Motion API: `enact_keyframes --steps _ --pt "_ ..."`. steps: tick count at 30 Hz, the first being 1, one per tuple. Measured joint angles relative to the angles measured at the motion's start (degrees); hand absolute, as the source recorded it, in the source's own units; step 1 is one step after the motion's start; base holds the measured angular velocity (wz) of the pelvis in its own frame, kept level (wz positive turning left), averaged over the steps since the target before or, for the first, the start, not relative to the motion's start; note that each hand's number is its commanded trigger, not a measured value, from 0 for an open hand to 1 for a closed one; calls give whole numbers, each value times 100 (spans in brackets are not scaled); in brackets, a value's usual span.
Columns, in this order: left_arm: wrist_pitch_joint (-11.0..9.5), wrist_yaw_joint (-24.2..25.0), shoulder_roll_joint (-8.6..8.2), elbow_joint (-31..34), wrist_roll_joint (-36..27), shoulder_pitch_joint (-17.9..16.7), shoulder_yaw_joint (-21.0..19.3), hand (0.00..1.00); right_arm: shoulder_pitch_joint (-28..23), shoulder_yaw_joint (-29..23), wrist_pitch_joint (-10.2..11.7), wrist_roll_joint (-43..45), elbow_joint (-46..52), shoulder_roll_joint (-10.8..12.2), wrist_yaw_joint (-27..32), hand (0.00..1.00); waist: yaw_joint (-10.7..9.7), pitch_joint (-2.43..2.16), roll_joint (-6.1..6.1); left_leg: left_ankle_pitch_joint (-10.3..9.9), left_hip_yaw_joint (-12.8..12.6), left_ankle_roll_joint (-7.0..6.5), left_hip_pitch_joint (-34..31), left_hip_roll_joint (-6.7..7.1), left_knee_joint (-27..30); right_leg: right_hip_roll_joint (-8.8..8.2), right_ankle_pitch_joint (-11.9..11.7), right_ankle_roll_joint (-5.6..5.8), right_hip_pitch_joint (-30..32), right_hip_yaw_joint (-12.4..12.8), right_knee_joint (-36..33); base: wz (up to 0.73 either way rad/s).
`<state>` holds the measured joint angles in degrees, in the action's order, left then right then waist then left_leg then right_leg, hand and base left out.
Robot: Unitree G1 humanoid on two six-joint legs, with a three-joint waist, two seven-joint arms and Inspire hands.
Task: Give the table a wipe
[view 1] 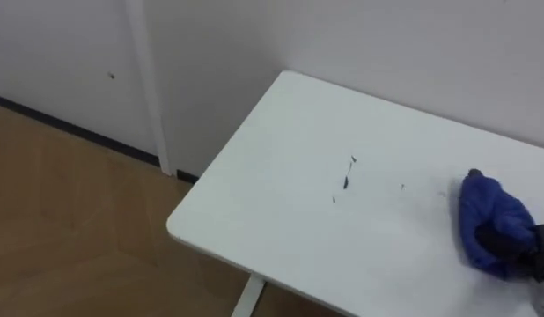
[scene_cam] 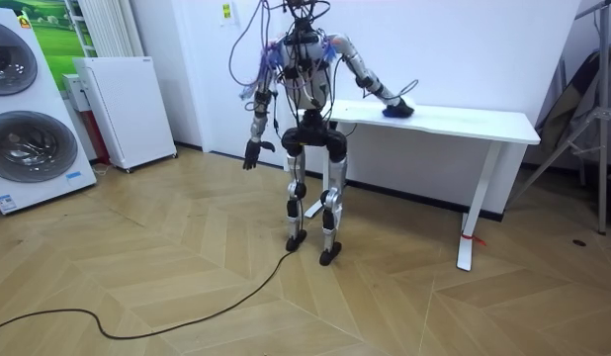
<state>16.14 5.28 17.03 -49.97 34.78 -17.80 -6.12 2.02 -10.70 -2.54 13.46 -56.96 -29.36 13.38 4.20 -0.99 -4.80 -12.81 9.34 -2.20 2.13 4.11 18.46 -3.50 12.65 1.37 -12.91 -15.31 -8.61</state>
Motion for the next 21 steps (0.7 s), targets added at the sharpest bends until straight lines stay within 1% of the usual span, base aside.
enact_keyframes --steps 1,3,4,7,9,10,11,12,13,14,15,16,17,18,19,20,21 --pt "-2 -1 0 -24 -1 -2 -107 0 -151 -179 26 0 -104 -65 55 100 -29 -4 -1 -14 -68 -19 59 -11 3 2 1 2 -29 121 -9 -22" --pt "-1 -2 -1 -49 -2 -1 -231 0 -375 -372 26 -17 -166 -106 134 100 -98 -9 4 -59 -125 -26 118 -27 25 17 -4 11 -79 194 -5 -24" --pt "8 -3 -1 -65 -1 -2 -259 0 -497 -465 25 -22 -221 -135 178 100 -116 -12 7 -98 -147 -26 188 -35 47 32 -4 11 -131 289 -11 -19" --pt "23 -14 -21 -68 -29 5 -260 0 -712 -598 7 -98 -248 -164 253 100 -155 -13 10 -162 -178 -33 295 -51 90 49 8 19 -238 416 -14 -17" --pt "56 -15 -71 -71 -36 19 -259 0 -713 -617 -23 -73 -243 -145 326 100 -185 -14 15 -162 -200 -34 320 -52 91 55 8 23 -250 471 -13 -10" --pt "73 -17 -101 -77 -30 14 -233 0 -700 -605 -82 -20 -209 -105 400 100 -162 -14 20 -162 -248 -35 363 -60 74 62 7 22 -270 557 -14 -16" --pt "104 -28 -116 -91 -38 17 -145 0 -655 -542 -228 20 -73 -56 504 100 -109 -8 25 -161 -285 -36 406 -72 39 63 7 21 -274 605 -19 -19" --pt "108 -61 -130 -119 -40 17 -109 0 -641 -477 -307 33 -5 -40 570 100 -66 -6 33 -161 -301 -36 420 -78 22 69 5 18 -274 643 -20 -25" --pt "126 -135 -154 -218 -49 19 32 0 -604 -335 -488 52 141 -5 671 100 -19 -5 46 -162 -325 -36 458 -90 -4 80 2 14 -268 723 -24 -36" --pt "157 -143 -199 -297 -46 40 118 0 -559 -152 -652 79 292 56 772 100 54 -2 50 -162 -425 -33 477 -137 -49 101 -12 -1 -227 801 -30 -42" --pt "172 -144 -218 -316 -46 45 182 0 -528 -64 -736 147 371 106 803 100 95 5 45 -157 -453 -25 492 -153 -82 120 -31 -13 -208 863 -19 -51" --pt "177 -148 -272 -407 -43 66 278 0 -440 156 -882 379 556 201 837 100 137 13 45 -154 -455 -19 516 -169 -128 160 -58 -38 -170 995 -20 -61" --pt "209 -147 -343 -432 -46 79 377 0 -376 428 -1058 692 903 324 824 100 191 16 58 -164 -448 -4 506 -197 -147 187 -84 -72 -95 1046 -38 -61" --pt "215 -146 -365 -433 -43 104 437 0 -365 597 -1136 834 1129 401 819 100 230 18 58 -166 -447 2 486 -217 -156 205 -102 -84 -84 1048 -46 -59" --pt "220 -144 -410 -443 -42 187 469 0 -285 978 -1213 1193 1525 551 757 100 286 37 54 -164 -435 26 461 -252 -173 249 -162 -107 -35 1061 -45 -44" --pt "231 -144 -451 -464 -41 244 537 0 -80 1339 -1268 1545 1806 693 634 100 304 48 58 -163 -390 36 462 -257 -187 274 -179 -125 -6 1065 -48 -32" --pt "232 -142 -475 -482 -43 284 547 0 7 1496 -1329 1702 1979 778 513 100 305 52 59 -161 -341 39 461 -253 -191 280 -182 -130 -5 1041 -51 -3"
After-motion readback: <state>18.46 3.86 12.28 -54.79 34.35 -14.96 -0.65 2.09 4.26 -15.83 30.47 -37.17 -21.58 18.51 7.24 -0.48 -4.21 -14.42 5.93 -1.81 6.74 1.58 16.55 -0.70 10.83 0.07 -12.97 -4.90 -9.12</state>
